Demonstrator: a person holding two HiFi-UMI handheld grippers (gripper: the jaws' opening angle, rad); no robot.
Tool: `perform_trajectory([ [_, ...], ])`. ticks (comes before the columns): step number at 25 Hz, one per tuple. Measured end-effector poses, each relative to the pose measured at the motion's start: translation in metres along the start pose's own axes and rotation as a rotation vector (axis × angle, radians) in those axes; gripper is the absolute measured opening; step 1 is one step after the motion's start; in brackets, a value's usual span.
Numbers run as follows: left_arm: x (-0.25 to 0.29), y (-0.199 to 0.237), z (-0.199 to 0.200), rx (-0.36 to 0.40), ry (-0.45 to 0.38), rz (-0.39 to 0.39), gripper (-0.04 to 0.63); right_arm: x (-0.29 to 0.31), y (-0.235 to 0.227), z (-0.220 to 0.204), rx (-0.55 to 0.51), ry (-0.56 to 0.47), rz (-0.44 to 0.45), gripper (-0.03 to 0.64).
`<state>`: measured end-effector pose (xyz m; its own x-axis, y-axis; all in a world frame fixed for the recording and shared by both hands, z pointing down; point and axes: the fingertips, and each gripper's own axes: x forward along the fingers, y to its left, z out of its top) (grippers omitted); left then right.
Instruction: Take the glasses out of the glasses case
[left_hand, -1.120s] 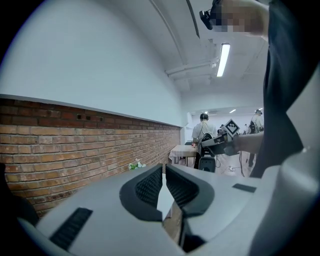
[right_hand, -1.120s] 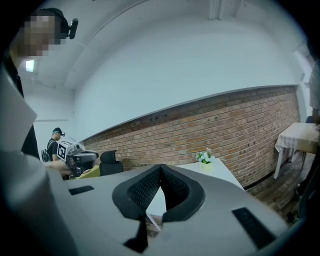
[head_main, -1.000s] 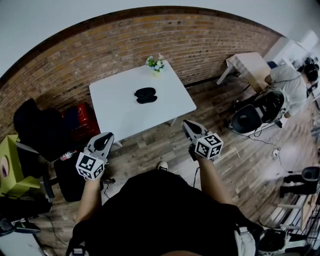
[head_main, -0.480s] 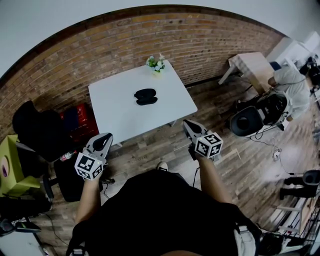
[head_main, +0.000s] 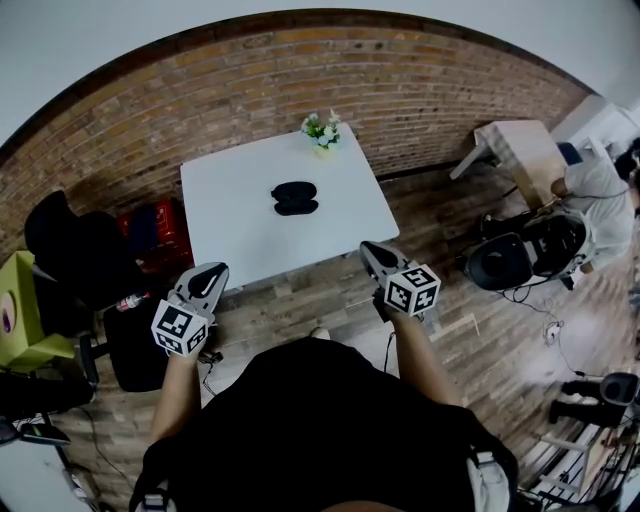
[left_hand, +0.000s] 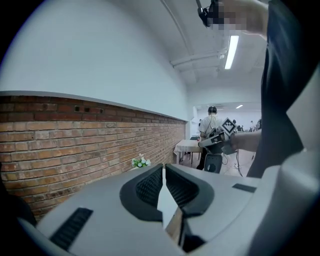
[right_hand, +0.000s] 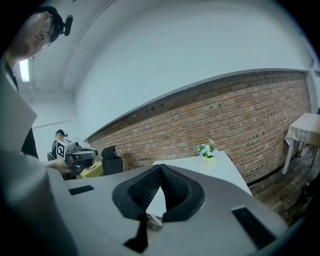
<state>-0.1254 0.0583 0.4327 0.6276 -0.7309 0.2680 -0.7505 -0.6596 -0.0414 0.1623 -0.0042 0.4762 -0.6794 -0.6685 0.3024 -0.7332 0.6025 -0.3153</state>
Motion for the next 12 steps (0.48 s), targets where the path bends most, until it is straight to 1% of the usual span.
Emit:
perform_trajectory([
  [4,0.022,-0.003,0.005,-0.007,0.007,0.015,0.026,0.006,-0.021,0.001,0.008,0.018,0.030,0.015],
  [8,0.047,-0.013,0.006,0.042,0.046,0.031,0.026,0.013,-0.041,0.000,0.007,0.037,0.063,0.015],
  [12,0.073,-0.023,0.013,0.041,0.044,0.027,0.026,0.016,-0.054,0.000,0.000,0.048,0.100,0.015],
])
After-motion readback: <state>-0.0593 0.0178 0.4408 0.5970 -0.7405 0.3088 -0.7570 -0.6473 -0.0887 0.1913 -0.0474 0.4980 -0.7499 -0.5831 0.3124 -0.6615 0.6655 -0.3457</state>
